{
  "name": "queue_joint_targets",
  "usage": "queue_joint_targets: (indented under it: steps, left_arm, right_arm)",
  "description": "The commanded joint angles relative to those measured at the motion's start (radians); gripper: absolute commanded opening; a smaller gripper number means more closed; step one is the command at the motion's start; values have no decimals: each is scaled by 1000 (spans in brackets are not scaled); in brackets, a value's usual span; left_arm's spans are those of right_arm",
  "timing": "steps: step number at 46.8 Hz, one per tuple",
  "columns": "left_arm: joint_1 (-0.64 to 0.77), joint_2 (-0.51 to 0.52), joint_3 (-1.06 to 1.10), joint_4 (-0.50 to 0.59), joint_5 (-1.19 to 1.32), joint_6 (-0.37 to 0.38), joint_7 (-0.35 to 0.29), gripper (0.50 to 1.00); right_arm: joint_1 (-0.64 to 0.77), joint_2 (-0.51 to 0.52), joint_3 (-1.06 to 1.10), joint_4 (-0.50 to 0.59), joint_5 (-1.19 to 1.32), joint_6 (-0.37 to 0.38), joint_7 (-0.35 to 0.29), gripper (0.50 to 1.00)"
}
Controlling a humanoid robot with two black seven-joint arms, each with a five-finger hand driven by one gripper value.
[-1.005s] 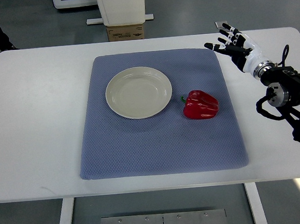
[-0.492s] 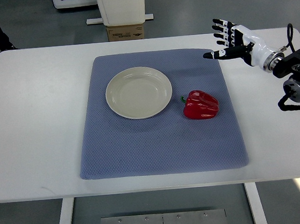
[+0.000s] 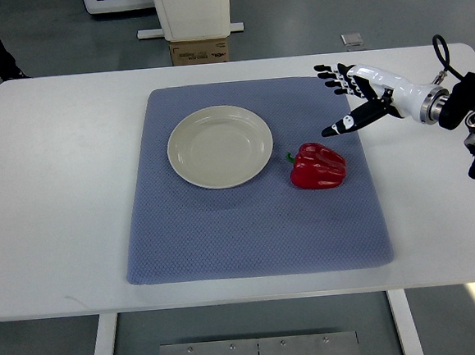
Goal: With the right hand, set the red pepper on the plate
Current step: 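Move the right hand over the red bell pepper, then lower the right hand and close its fingers around the red pepper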
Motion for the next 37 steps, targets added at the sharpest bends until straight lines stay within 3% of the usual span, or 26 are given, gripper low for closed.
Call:
queue_joint_targets:
  steps: [1,13,37]
  left_arm:
    - [0,0,0,0,0,0,0,1000]
    - [0,0,0,0,0,0,0,1000]
    - [0,0,0,0,0,0,0,1000]
  right_arm:
    - [8,-1,-26,11,-21,1,0,998]
    - [54,-27,-76,57,-79,53,-3,998]
    - [130,-12,-191,91,-191,50,-8,998]
